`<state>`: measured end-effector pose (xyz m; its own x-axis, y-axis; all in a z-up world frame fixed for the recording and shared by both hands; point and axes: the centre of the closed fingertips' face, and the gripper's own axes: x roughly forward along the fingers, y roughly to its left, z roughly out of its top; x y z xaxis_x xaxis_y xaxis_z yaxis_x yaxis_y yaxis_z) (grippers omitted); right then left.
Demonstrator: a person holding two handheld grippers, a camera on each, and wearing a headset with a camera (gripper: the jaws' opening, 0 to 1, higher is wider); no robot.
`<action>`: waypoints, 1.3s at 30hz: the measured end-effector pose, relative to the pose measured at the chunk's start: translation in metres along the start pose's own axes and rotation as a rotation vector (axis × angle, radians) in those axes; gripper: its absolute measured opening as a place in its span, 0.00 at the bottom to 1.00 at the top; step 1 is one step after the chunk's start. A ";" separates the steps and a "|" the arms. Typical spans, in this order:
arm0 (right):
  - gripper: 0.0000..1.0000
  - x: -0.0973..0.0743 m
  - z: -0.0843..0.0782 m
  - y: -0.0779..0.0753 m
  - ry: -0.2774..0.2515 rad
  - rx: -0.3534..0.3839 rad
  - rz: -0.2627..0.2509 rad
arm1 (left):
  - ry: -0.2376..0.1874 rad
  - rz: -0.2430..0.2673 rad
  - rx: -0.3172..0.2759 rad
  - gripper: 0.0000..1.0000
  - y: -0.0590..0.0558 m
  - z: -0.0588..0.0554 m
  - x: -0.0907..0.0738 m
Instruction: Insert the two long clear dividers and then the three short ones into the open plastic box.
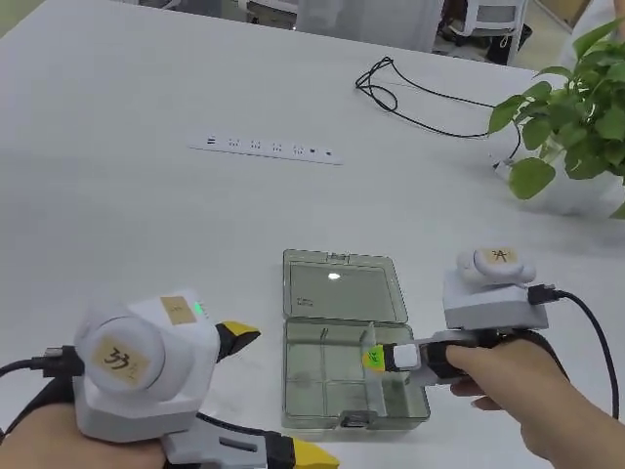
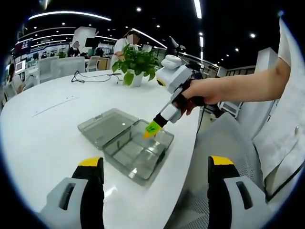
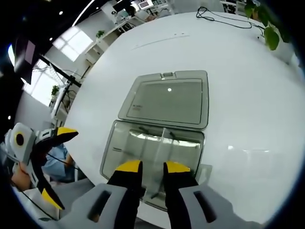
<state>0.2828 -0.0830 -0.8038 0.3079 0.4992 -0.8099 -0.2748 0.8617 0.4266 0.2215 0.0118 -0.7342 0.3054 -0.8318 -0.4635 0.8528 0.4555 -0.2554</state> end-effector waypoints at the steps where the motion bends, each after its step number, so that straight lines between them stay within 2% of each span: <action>1: 0.20 -0.001 0.001 0.000 -0.005 -0.005 -0.001 | 0.000 0.002 0.000 0.92 0.000 0.000 0.000; 8: 0.25 -0.013 0.007 0.005 -0.048 -0.054 0.026 | 0.003 0.021 -0.003 0.92 -0.002 0.000 -0.003; 11: 0.31 -0.017 0.008 0.008 -0.060 -0.079 0.039 | -0.001 0.037 -0.009 0.91 0.000 0.001 -0.005; 24: 0.43 -0.037 0.012 0.023 -0.099 -0.183 0.126 | -0.010 0.134 -0.051 0.90 0.012 0.000 -0.020; 32: 0.53 -0.050 0.012 0.028 -0.128 -0.294 0.176 | 0.000 0.202 -0.087 0.89 0.023 -0.005 -0.029; 38: 0.58 -0.060 0.007 0.024 -0.146 -0.369 0.194 | 0.020 0.232 -0.111 0.86 0.026 -0.012 -0.032; 39: 0.59 -0.062 0.008 0.024 -0.162 -0.413 0.203 | 0.027 0.239 -0.116 0.86 0.027 -0.014 -0.032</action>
<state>0.2640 -0.0924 -0.7403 0.3394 0.6893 -0.6400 -0.6724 0.6536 0.3474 0.2290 0.0556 -0.7382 0.4797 -0.6881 -0.5444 0.7030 0.6727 -0.2307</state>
